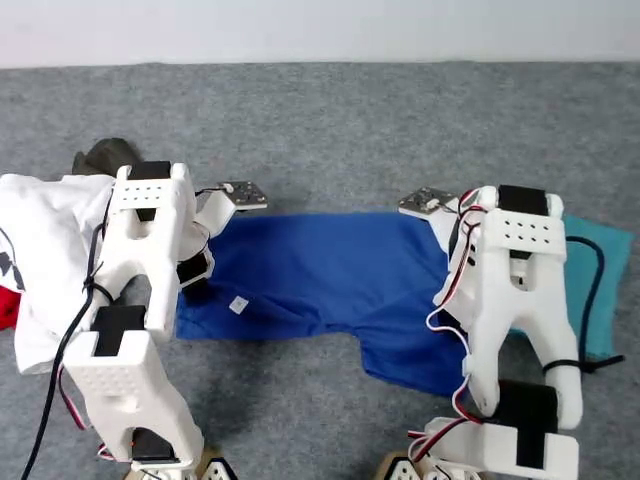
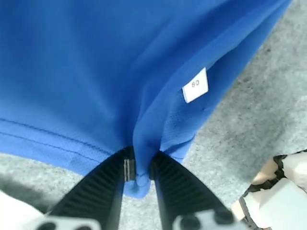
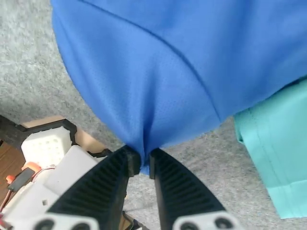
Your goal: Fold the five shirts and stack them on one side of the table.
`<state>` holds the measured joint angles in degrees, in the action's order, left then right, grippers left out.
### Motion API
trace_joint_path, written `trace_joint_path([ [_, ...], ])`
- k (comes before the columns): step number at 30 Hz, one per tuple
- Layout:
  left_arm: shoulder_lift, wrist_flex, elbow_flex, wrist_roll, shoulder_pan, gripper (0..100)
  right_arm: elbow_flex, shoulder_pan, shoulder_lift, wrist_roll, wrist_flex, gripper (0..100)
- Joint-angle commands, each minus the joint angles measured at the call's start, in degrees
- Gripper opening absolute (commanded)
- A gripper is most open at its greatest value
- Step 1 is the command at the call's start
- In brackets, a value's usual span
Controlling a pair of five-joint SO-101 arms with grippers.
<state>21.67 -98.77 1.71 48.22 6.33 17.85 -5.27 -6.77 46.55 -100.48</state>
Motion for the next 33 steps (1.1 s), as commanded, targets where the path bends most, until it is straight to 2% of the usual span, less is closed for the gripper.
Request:
trace_joint_path([
  [1,-1.05,-1.67,-0.22,0.44,0.35,5,-0.53,-0.84,-3.12,0.62,-2.24,5.4],
  [4,-2.37,-1.67,0.04,0.35,0.35,8,-0.62,-0.92,-3.21,-0.18,-2.33,16.2],
  [6,-4.40,-1.67,0.13,0.26,0.26,10,-1.58,-0.75,-3.21,-1.67,-2.33,18.6],
  [14,-16.00,-1.76,6.37,1.58,0.62,13,-9.67,-0.84,-2.59,-1.93,-2.24,18.5],
  [20,-21.98,0.18,7.16,2.81,0.62,12,-10.81,1.71,-2.59,-2.29,1.19,18.4],
  [23,-22.51,2.99,7.25,2.73,0.62,8,-10.81,3.30,-2.51,-4.04,3.21,18.3],
  [27,-22.51,2.37,7.43,2.81,0.35,1,-10.73,4.70,-2.51,-6.33,4.00,18.3],
  [33,-22.51,-0.97,7.52,2.73,0.62,10,-10.64,4.62,-2.51,-6.42,3.74,18.3],
])
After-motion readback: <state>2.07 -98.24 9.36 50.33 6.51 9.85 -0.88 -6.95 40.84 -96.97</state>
